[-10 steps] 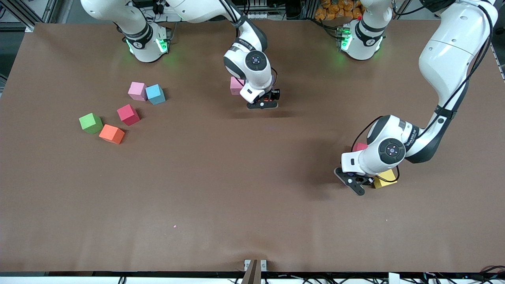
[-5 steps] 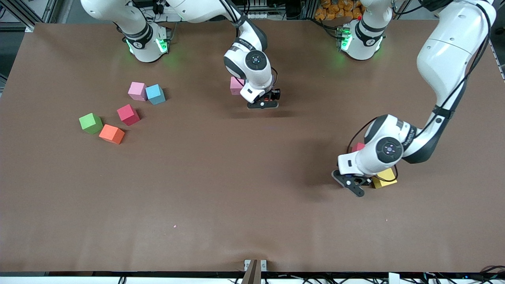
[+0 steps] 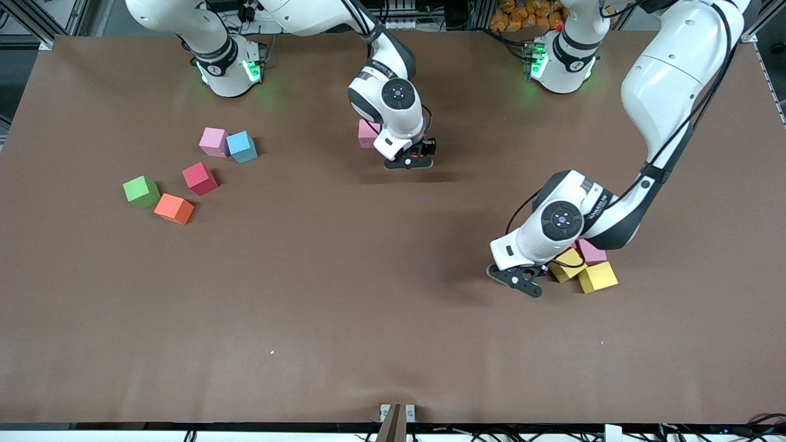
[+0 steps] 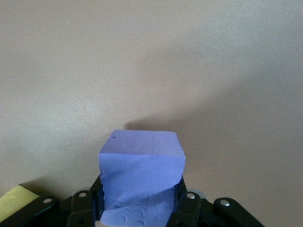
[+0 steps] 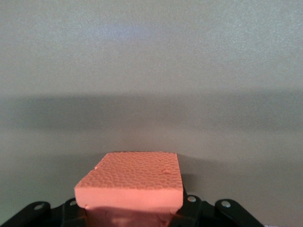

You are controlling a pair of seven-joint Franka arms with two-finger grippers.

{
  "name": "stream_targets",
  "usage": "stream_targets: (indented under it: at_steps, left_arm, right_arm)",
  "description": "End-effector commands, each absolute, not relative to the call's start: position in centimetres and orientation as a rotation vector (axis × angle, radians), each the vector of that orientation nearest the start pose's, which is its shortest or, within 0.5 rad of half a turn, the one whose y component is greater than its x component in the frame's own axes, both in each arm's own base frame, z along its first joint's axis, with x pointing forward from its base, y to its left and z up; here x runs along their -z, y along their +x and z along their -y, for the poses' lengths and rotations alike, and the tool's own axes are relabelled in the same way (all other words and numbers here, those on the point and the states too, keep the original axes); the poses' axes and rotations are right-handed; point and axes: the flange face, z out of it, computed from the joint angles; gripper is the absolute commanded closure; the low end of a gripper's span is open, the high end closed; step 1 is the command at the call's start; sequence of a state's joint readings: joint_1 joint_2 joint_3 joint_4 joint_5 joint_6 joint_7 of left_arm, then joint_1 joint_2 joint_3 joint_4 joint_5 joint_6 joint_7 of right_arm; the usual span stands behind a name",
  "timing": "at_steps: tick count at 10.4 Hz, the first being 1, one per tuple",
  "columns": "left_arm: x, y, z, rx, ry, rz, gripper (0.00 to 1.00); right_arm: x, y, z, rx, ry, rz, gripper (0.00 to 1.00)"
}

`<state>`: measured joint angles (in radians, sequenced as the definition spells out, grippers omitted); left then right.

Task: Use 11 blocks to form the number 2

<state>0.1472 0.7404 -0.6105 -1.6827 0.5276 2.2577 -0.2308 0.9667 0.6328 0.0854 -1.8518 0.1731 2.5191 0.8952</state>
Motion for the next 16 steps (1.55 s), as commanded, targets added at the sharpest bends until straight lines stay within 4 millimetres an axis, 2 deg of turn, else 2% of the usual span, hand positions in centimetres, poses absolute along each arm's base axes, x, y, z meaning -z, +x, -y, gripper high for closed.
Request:
stream_targets:
  at_steps: [1,3,5,8,10,12,13,14,16]
  left_arm:
    - [-23.7,62.7,25.6,0.040,-3.069,-0.600,0.44]
    - [-23.7,62.7,25.6,0.041,-3.071,-0.584,0.44]
    - [-23.8,62.8,25.6,0.042,-3.072,-0.583,0.44]
    - [-24.4,62.8,25.7,0.041,-3.090,-0.556,0.44]
    - [-24.6,62.3,26.9,0.038,-3.111,-0.476,0.44]
    - [-24.7,61.5,28.8,0.044,-3.129,-0.350,0.44]
    - [-24.8,61.0,29.7,0.041,-3.133,-0.286,0.44]
    - [-25.1,60.2,31.0,0.039,-3.135,-0.199,0.44]
    - [-25.6,57.5,34.6,-0.012,-3.095,-0.001,0.43]
  right_arm:
    - [-18.4,31.8,-55.8,-0.168,-3.018,-0.026,0.00]
    - [-18.5,31.8,-55.8,-0.171,-3.020,-0.023,0.00]
    - [-19.6,31.5,-56.0,-0.184,-3.024,-0.011,0.00]
    - [-25.0,32.1,-55.6,-0.201,-3.029,0.006,0.00]
    - [-28.8,35.2,-53.3,-0.208,-3.028,-0.070,0.00]
    - [-32.5,38.5,-49.9,-0.205,-3.036,-0.118,0.00]
    - [-32.7,40.3,-47.3,-0.253,-3.079,-0.040,0.00]
    - [-32.4,42.9,-43.9,-0.303,-3.116,0.019,0.00]
    - [-33.9,46.0,-38.8,-0.286,-3.153,0.060,0.00]
